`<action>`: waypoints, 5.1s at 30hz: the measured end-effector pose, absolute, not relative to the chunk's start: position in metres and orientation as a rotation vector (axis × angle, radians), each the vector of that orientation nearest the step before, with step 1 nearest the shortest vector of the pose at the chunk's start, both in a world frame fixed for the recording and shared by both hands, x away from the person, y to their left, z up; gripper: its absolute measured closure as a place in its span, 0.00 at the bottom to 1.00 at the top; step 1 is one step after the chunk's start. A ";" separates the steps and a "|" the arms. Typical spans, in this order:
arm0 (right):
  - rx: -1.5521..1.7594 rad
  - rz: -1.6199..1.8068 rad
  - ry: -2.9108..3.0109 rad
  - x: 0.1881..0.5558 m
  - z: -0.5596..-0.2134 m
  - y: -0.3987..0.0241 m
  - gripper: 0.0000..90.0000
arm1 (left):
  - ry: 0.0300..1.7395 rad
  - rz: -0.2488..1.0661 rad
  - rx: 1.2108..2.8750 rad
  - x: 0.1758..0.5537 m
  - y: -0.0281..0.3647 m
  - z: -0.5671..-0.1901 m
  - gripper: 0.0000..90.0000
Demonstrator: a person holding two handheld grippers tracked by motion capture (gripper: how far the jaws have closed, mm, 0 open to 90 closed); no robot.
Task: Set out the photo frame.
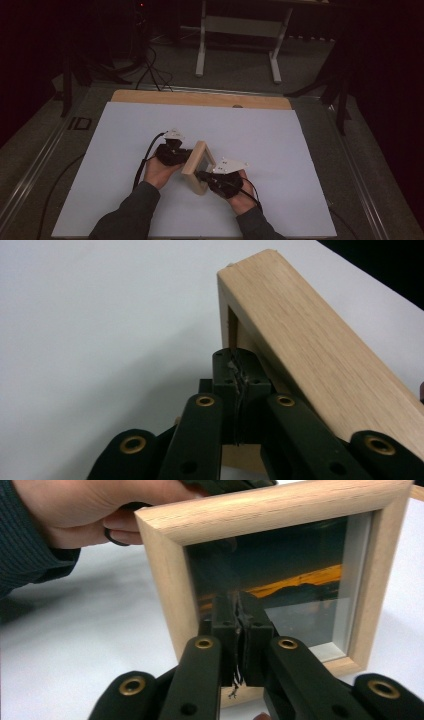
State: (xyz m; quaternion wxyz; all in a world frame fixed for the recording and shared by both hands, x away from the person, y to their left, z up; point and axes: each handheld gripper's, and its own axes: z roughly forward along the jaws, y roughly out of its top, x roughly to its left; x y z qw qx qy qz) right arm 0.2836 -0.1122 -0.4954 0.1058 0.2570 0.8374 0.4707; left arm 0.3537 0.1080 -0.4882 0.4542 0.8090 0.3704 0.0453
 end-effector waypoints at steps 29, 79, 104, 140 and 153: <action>0.877 1.384 2.385 0.295 -0.492 -0.131 0.59 | 0.980 0.169 1.828 0.319 0.144 -0.463 0.48; 0.932 1.380 2.326 0.301 -0.487 -0.148 0.50 | 0.907 0.164 1.968 0.282 0.108 -0.472 0.52; 0.922 1.400 2.283 0.308 -0.474 -0.152 0.50 | 0.933 0.177 1.977 0.291 0.116 -0.469 0.63; 0.906 1.328 2.202 0.353 -0.447 -0.101 1.00 | 0.830 0.330 2.038 0.285 0.106 -0.467 0.65; 0.924 1.240 2.234 0.349 -0.449 -0.105 1.00 | 0.926 0.336 2.015 0.290 0.116 -0.472 0.56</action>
